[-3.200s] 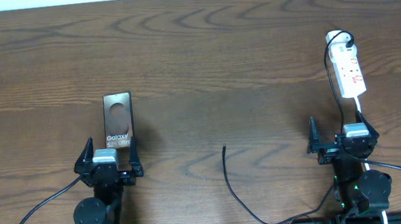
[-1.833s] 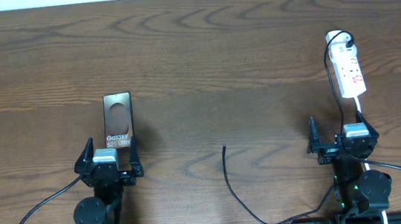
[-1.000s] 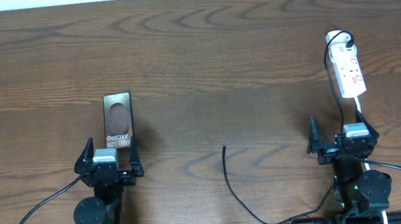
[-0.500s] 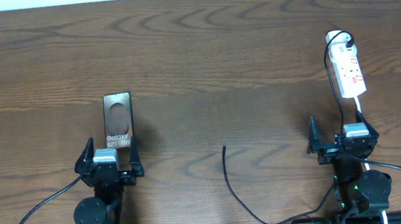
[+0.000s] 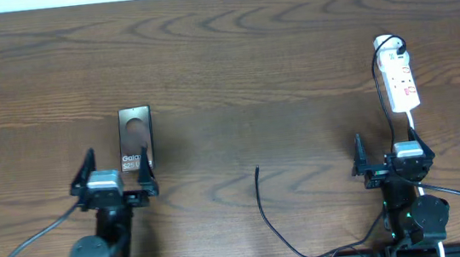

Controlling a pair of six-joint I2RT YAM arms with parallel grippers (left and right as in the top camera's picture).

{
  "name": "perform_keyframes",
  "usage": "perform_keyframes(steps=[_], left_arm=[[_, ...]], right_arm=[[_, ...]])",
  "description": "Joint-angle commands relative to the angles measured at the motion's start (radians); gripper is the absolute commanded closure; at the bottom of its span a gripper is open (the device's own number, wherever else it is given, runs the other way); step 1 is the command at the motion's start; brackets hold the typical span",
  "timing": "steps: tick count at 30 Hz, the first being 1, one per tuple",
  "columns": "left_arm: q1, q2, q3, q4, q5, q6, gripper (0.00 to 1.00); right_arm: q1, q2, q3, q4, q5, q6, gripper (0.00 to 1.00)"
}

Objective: Plug charger to phone and switch on socket
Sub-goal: 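Move the left gripper forward over the Galaxy phone and lower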

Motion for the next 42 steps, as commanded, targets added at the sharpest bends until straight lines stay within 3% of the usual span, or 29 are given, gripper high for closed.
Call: perform_keyframes(steps=[1, 6, 7, 11, 20, 24, 28, 41, 42], left_arm=[[-0.004, 0.110, 0.181, -0.035, 0.005, -0.004, 0.09], [-0.004, 0.393, 0.557, -0.251, 0.004, 0.045, 0.09], [-0.004, 0.511, 0.729, -0.362, -0.006, 0.044, 0.09], [-0.003, 0.766, 1.104, -0.632, -0.060, 0.044, 0.09], [0.001, 1.258, 1.787, -1.246, -0.141, 0.063, 0.09], [0.002, 1.408, 1.897, -1.430, -0.141, 0.063, 0.09], [0.002, 1.508, 1.897, -1.514, -0.141, 0.063, 0.09], [0.002, 1.705, 1.896, -1.530, -0.133, 0.062, 0.09], [0.002, 1.709, 1.896, -1.530, -0.133, 0.061, 0.13]], right_arm=[[0.008, -0.002, -0.002, -0.004, 0.003, 0.011, 0.01], [0.008, -0.002, -0.002, -0.005, 0.003, 0.011, 0.01], [0.008, -0.002, -0.002, -0.005, 0.003, 0.011, 0.01], [0.008, -0.002, -0.002, -0.005, 0.003, 0.011, 0.01], [0.008, -0.002, -0.002, -0.005, 0.003, 0.011, 0.01], [0.008, -0.002, -0.002, -0.005, 0.003, 0.011, 0.01], [0.008, -0.002, -0.002, -0.004, 0.003, 0.011, 0.01], [0.008, -0.002, -0.002, -0.005, 0.003, 0.011, 0.01], [0.008, -0.002, -0.002, -0.005, 0.003, 0.011, 0.01]])
